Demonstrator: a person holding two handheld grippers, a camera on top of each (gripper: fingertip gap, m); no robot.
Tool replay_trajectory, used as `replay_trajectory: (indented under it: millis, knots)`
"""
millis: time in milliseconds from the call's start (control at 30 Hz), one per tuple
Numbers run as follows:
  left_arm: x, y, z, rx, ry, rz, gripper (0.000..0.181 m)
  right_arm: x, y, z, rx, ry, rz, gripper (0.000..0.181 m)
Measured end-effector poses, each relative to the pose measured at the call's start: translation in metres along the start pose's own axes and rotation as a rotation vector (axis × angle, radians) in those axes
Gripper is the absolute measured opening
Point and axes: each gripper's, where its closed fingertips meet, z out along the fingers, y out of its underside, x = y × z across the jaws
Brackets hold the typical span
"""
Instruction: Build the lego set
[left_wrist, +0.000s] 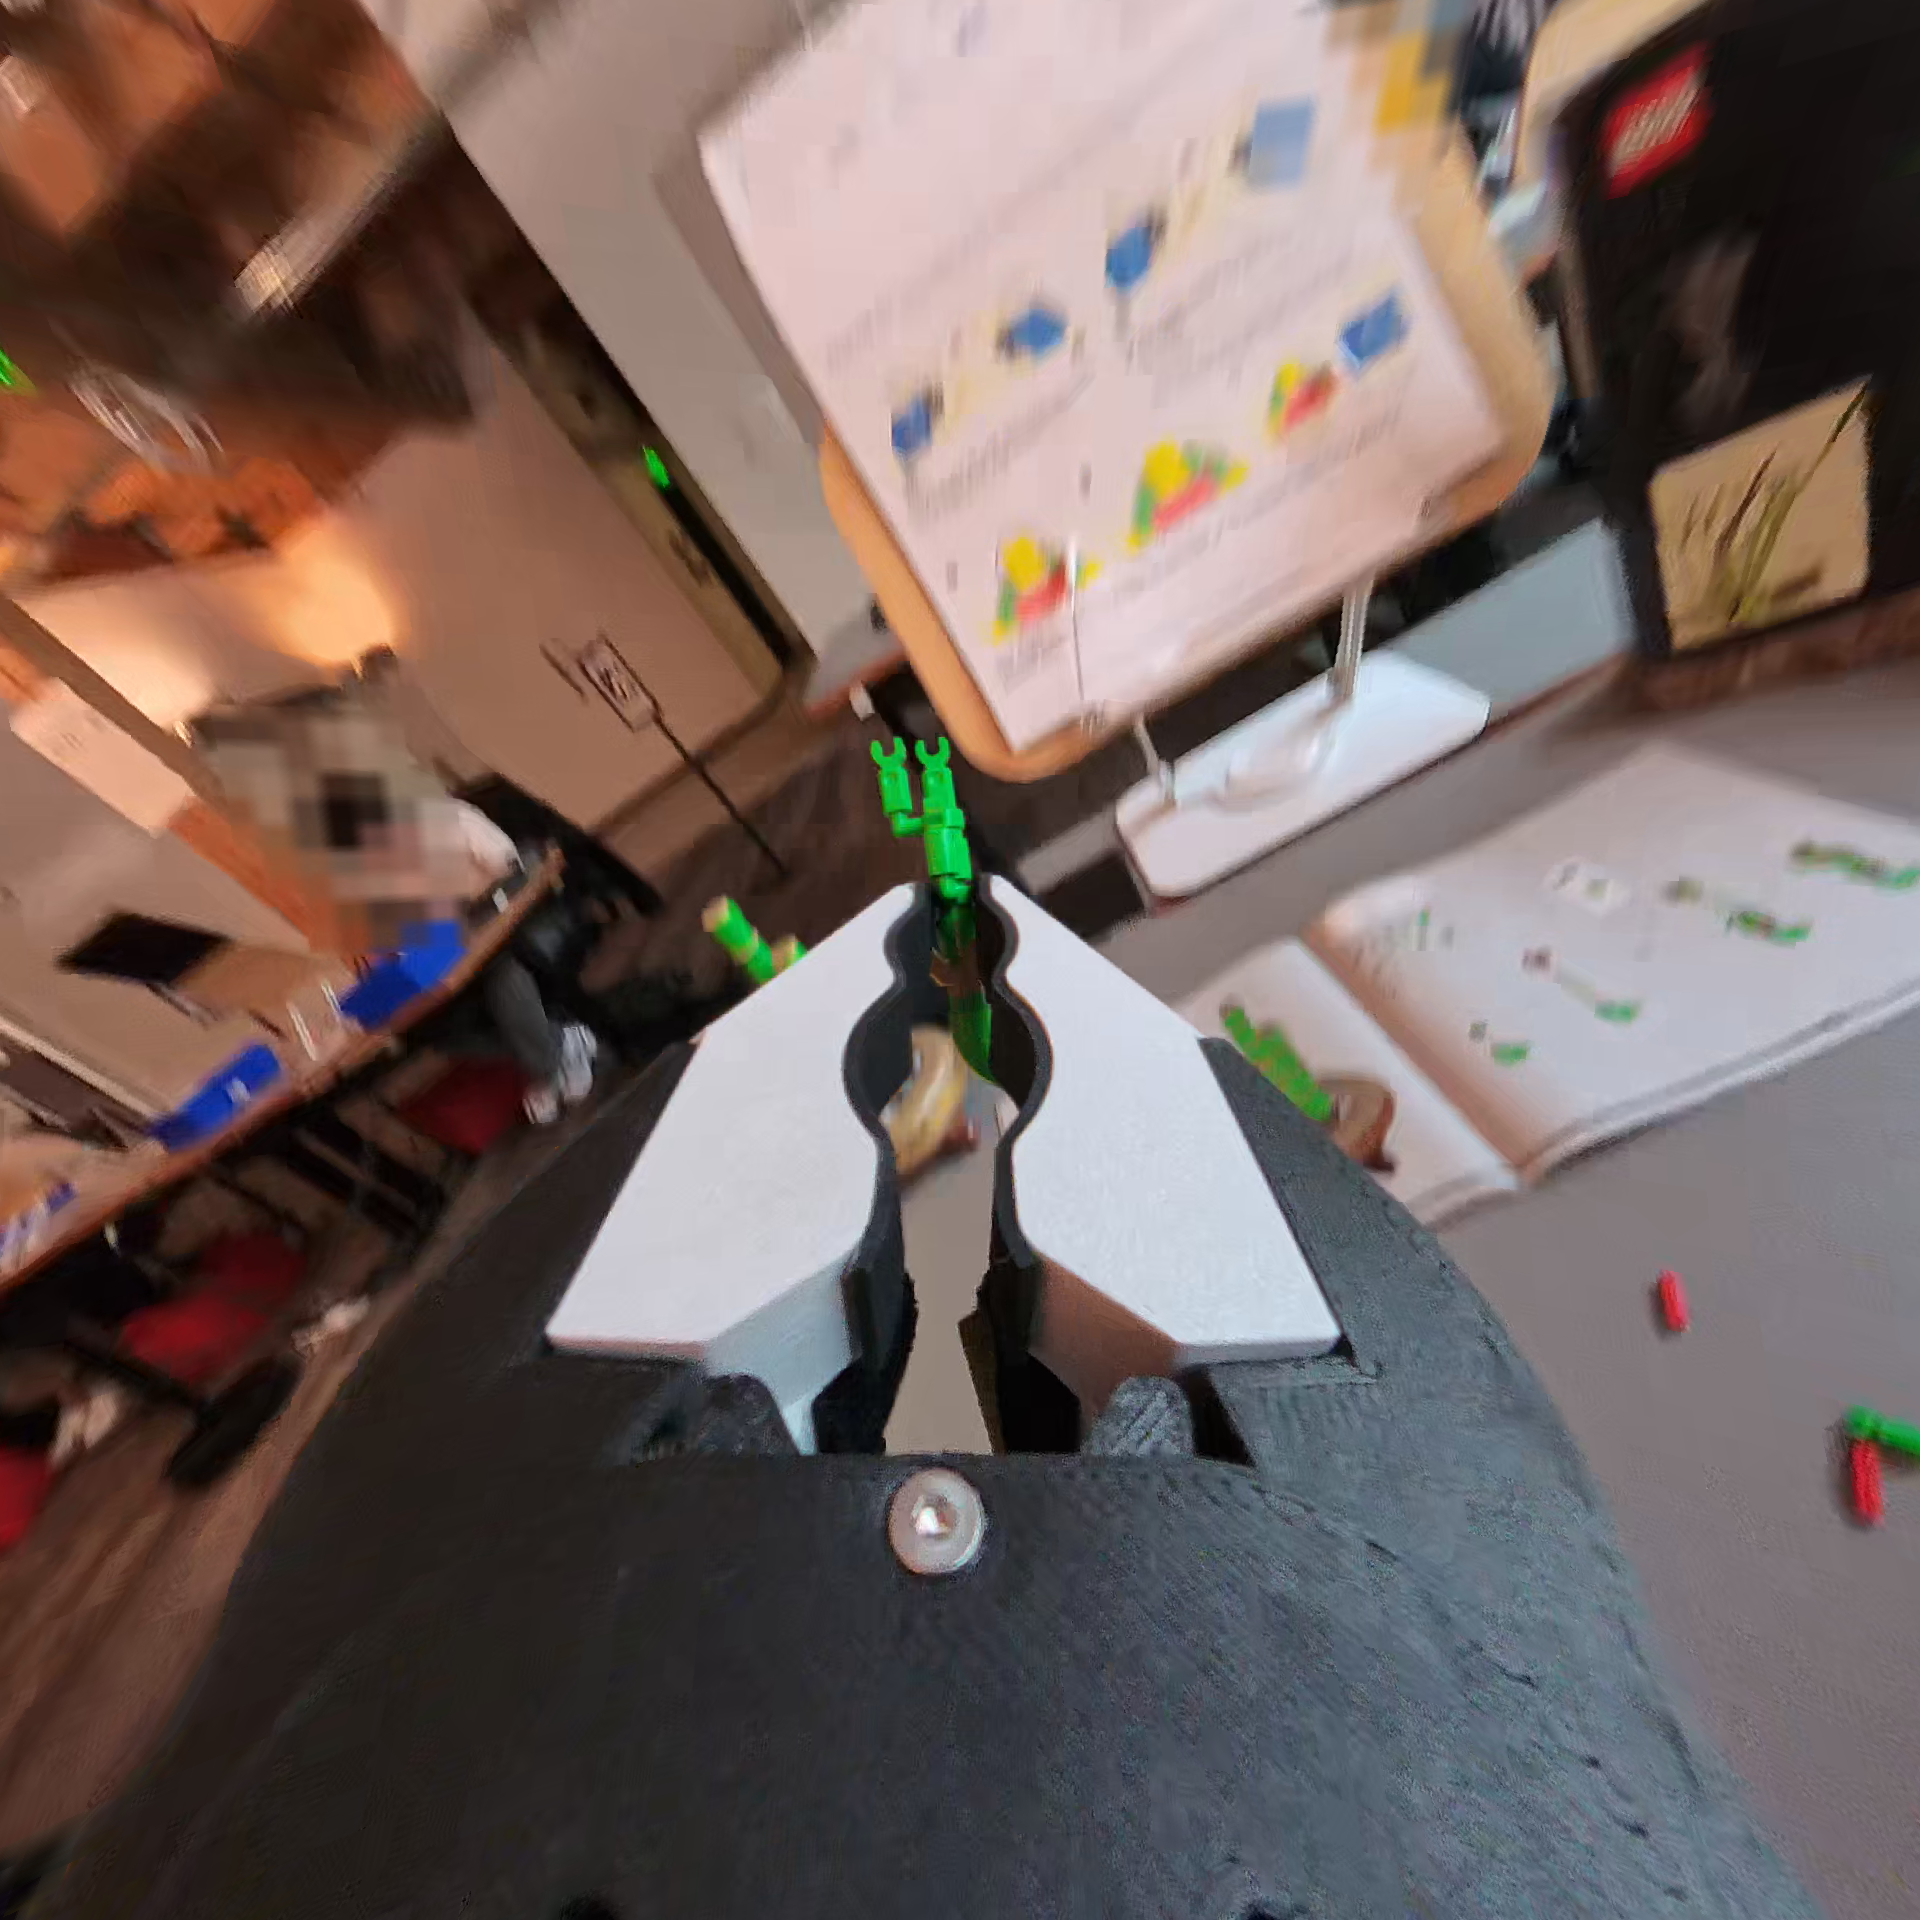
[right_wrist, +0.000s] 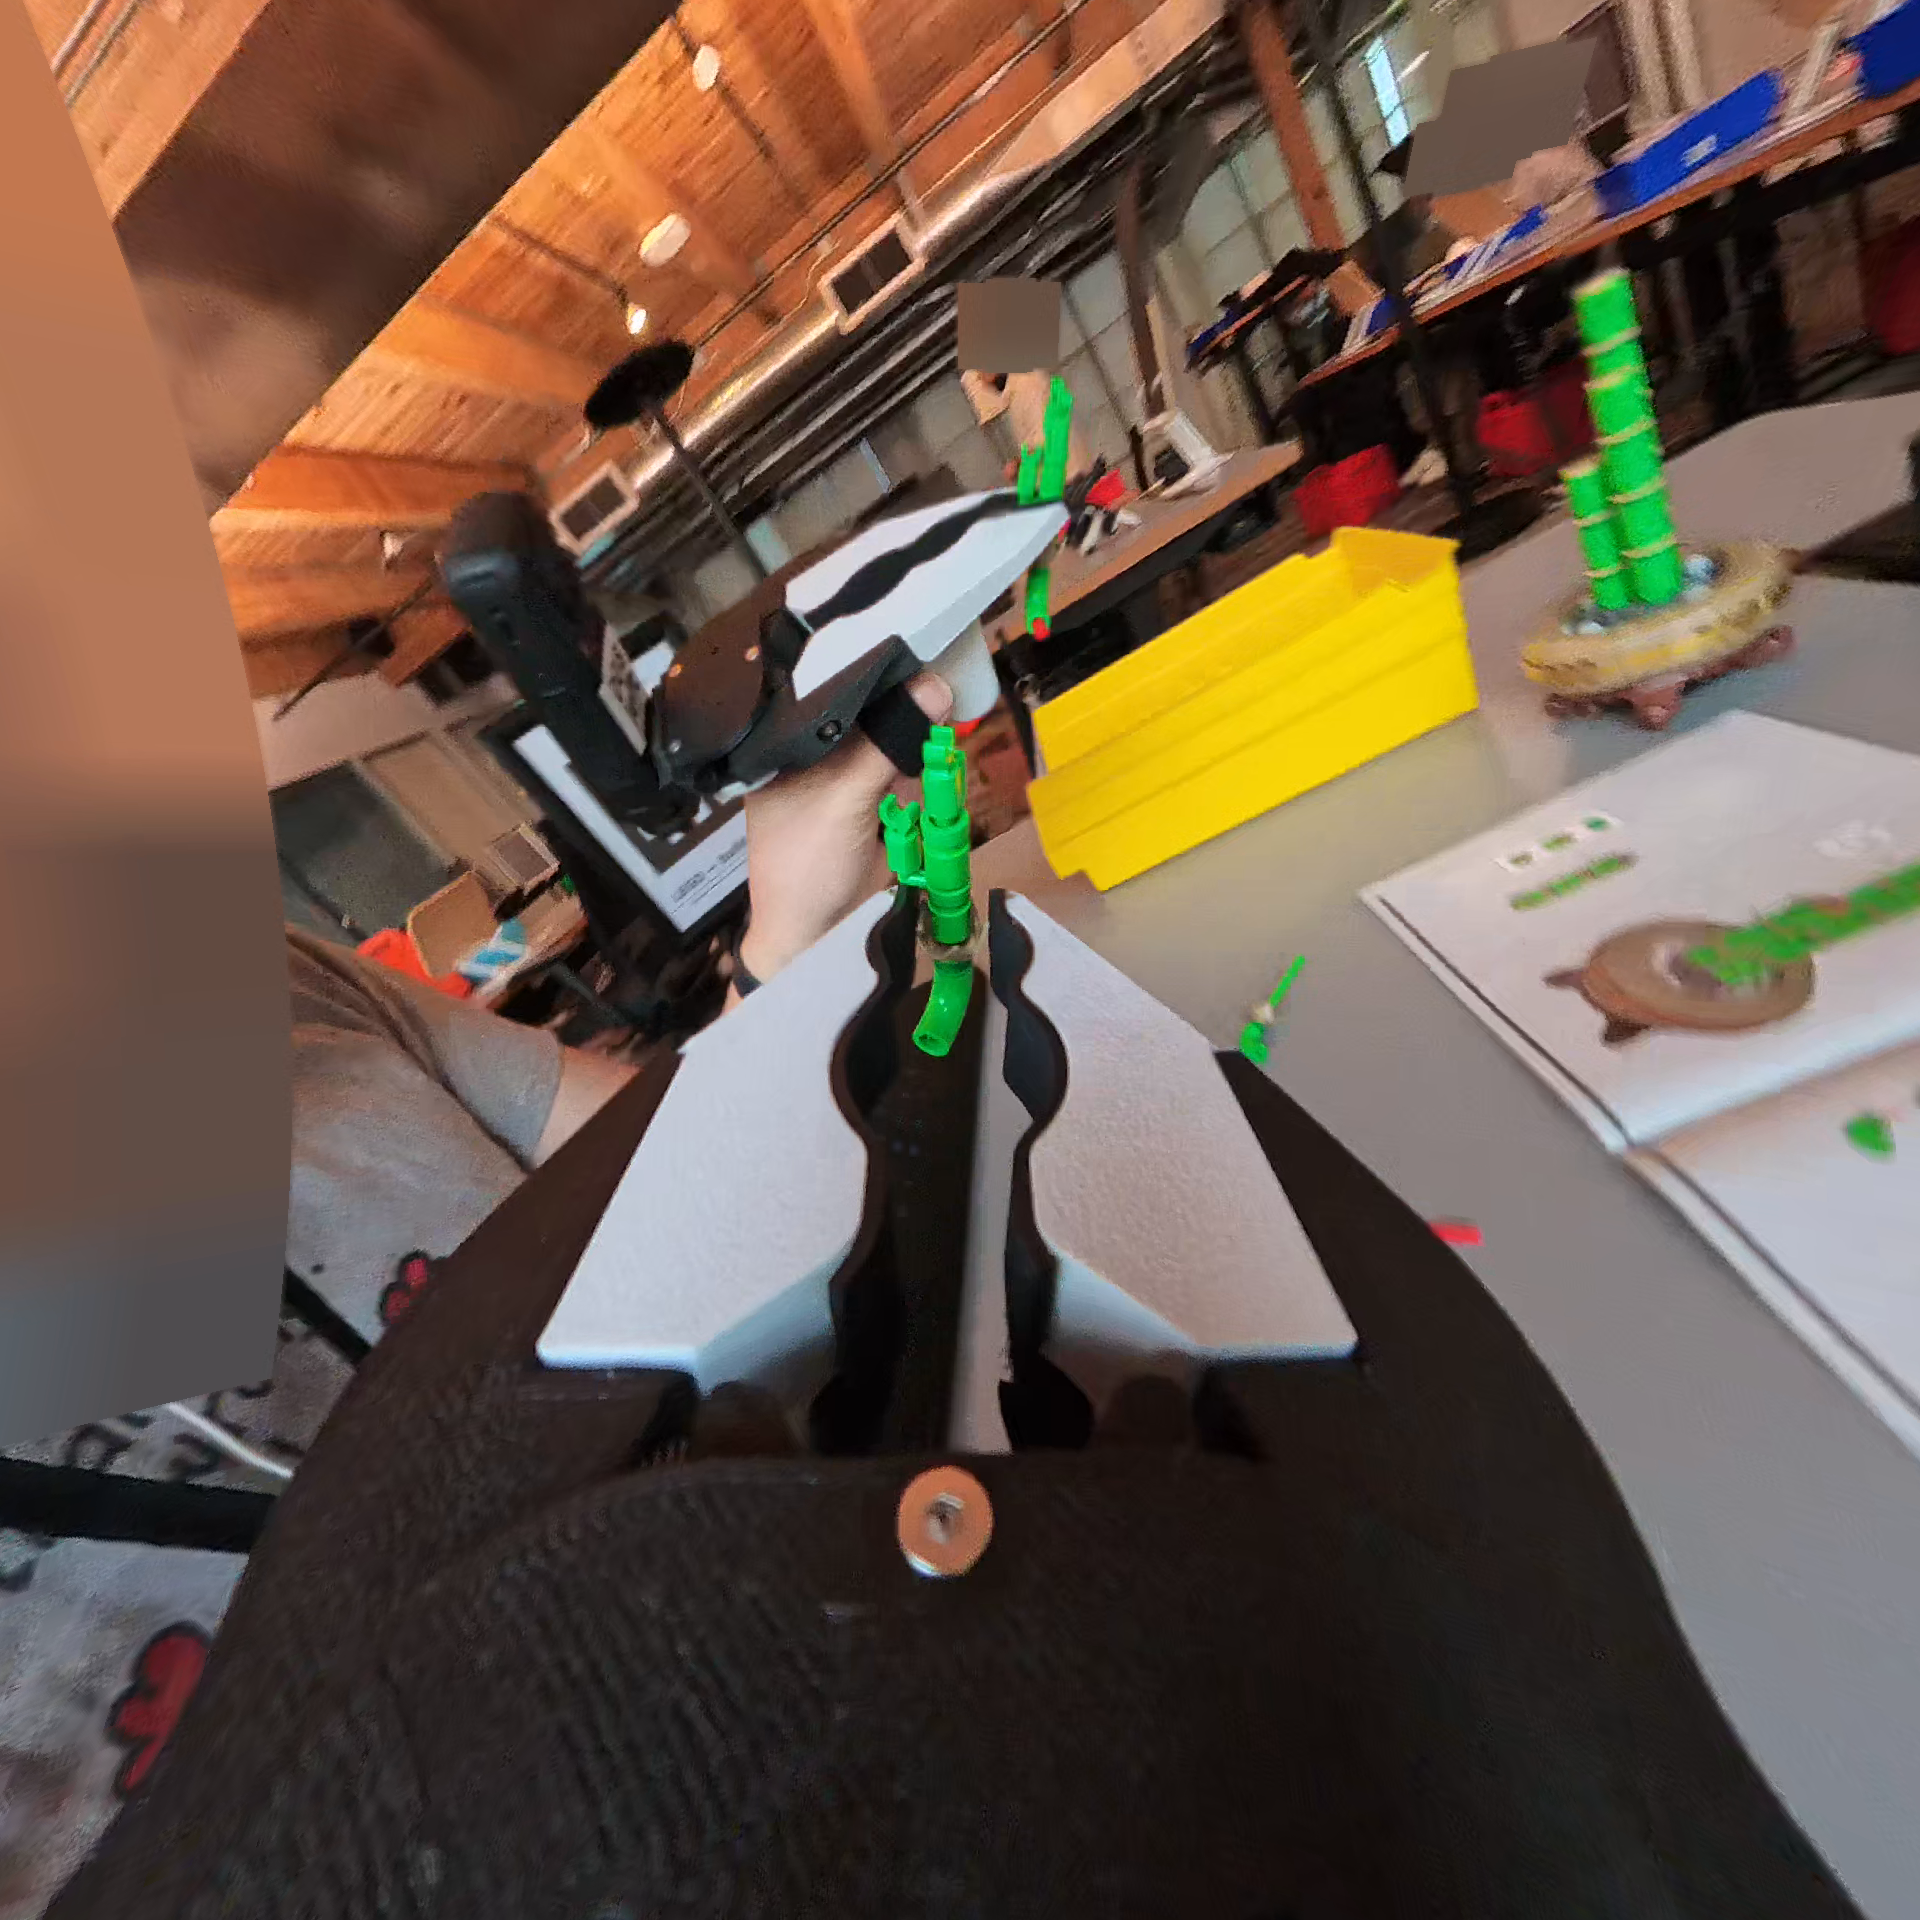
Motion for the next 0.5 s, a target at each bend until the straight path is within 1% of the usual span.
replay_trajectory:
  millis: [67, 133, 200, 267, 367, 433, 500]
  knots:
    - [0.008, -0.040, -0.004, 0.095, -0.024, 0.017, 0.006, -0.011, -0.023, 0.012, -0.080, -0.009, -0.034, 0.012]
    - [0.013, -0.070, -0.008, 0.174, -0.038, 0.009, 0.006, -0.021, -0.048, 0.019, -0.138, -0.005, -0.099, 0.012]
    - [0.016, -0.096, -0.012, 0.237, -0.041, -0.018, 0.006, -0.030, -0.076, 0.025, -0.140, 0.007, -0.188, 0.012]
    - [0.018, -0.120, -0.018, 0.310, -0.038, -0.053, 0.006, -0.041, -0.096, 0.027, -0.147, 0.004, -0.246, 0.012]
    - [0.022, -0.145, -0.023, 0.389, -0.041, -0.087, 0.006, -0.057, -0.115, 0.024, -0.119, -0.053, -0.250, 0.012]
    - [0.029, -0.154, -0.022, 0.407, -0.027, -0.105, 0.006, -0.061, -0.124, 0.016, -0.056, -0.063, -0.271, 0.012]
    - [0.040, -0.156, -0.019, 0.411, 0.007, -0.127, 0.006, -0.062, -0.127, 0.005, 0.024, -0.079, -0.278, 0.012]
